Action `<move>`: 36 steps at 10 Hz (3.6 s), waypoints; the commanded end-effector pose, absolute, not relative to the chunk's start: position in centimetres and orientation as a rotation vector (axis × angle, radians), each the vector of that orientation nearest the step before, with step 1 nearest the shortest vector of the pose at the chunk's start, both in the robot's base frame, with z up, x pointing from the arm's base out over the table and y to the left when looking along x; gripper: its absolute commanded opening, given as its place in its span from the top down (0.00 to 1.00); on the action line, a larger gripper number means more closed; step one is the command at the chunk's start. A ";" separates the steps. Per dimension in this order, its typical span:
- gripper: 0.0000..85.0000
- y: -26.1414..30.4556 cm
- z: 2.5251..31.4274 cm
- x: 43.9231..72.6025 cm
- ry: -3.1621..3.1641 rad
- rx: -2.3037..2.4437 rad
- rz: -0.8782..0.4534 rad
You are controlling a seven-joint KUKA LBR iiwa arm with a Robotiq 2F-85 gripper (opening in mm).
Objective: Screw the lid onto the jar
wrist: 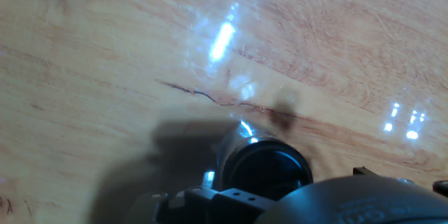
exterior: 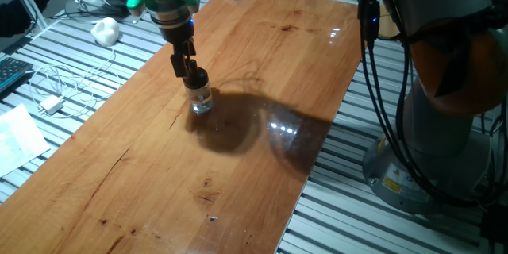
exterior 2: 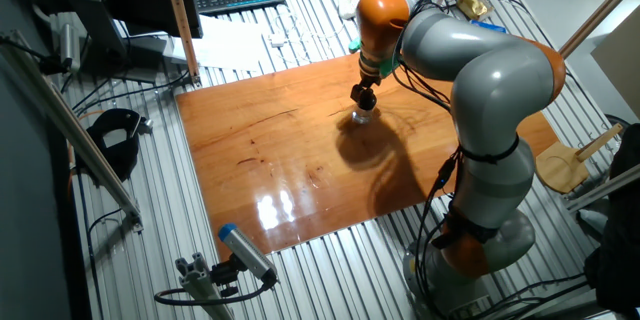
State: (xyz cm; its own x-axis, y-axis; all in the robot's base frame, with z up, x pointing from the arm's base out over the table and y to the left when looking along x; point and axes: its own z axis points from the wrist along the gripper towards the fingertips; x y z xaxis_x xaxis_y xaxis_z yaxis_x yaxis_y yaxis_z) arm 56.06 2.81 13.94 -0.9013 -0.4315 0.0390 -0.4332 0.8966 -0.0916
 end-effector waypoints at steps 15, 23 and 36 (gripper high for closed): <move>0.00 2.4 11.7 55.5 -3.050 0.696 0.084; 0.00 2.4 11.1 55.4 -3.045 0.694 0.043; 0.40 2.7 10.9 55.3 -3.035 0.689 0.044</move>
State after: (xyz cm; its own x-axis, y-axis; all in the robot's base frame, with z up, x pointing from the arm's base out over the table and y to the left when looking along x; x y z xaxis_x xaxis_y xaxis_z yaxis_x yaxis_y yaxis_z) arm 55.26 2.66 10.95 -0.9015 -0.4312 0.0358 -0.4321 0.9016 -0.0204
